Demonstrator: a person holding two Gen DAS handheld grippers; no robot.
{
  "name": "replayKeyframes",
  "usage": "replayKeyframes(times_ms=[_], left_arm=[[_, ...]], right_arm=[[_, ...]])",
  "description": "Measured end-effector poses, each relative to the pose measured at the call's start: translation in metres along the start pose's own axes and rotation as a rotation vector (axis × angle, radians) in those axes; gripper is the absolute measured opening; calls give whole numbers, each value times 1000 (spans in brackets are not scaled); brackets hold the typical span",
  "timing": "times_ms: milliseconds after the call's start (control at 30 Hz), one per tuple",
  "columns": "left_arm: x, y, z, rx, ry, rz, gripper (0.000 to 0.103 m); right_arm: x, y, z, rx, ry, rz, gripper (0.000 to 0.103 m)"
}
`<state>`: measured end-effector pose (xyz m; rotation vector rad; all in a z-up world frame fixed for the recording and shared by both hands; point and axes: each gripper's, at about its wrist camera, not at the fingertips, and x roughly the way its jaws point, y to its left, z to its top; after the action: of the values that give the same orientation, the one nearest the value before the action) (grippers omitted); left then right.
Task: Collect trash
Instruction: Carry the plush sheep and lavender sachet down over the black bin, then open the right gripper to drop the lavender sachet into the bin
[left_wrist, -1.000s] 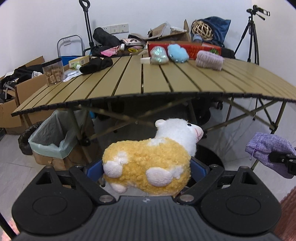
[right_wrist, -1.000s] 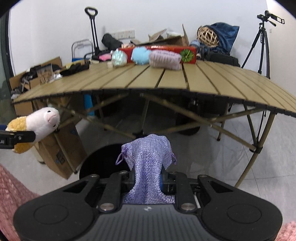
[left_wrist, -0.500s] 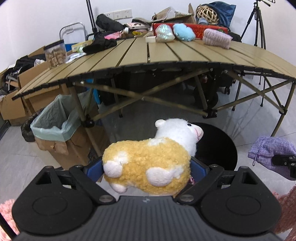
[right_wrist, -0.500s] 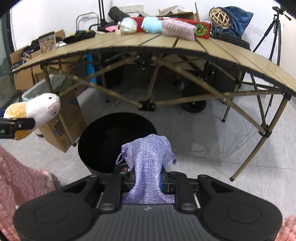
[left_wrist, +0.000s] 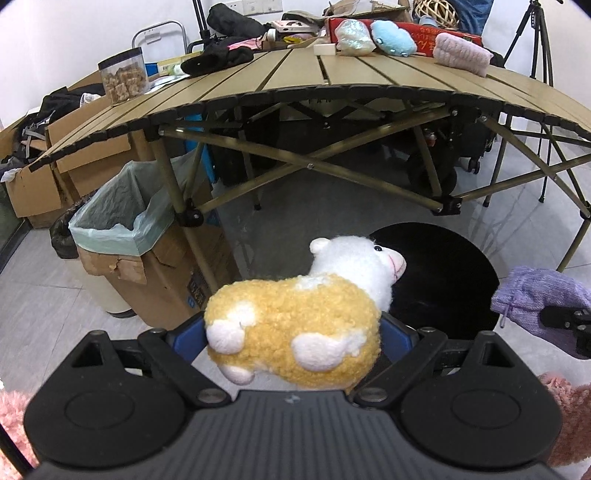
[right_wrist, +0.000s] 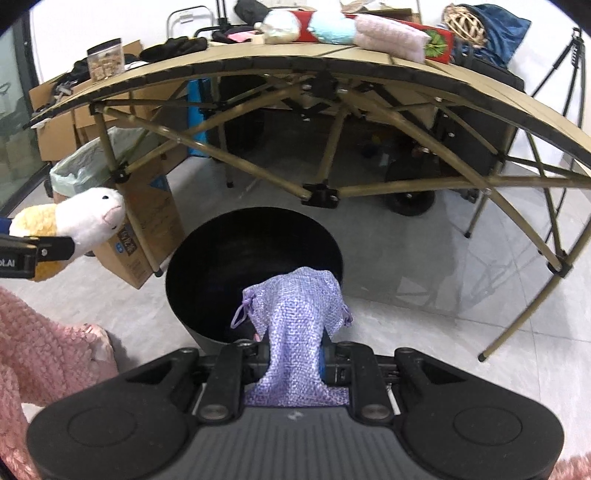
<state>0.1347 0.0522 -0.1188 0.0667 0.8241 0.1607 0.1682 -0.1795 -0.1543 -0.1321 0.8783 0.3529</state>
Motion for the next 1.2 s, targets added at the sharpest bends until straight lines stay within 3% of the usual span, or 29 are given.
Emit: replayKeyframes(times_ms=[1000, 1100, 1200], left_arm=[[45, 14, 16, -77, 88, 49, 94], [50, 13, 18, -79, 94, 58, 94], [54, 13, 18, -81, 103, 62, 94]], right_arm=[[100, 25, 51, -54, 1, 76, 20], [107, 24, 52, -47, 14, 82, 26], [110, 25, 52, -50, 20, 71, 40]])
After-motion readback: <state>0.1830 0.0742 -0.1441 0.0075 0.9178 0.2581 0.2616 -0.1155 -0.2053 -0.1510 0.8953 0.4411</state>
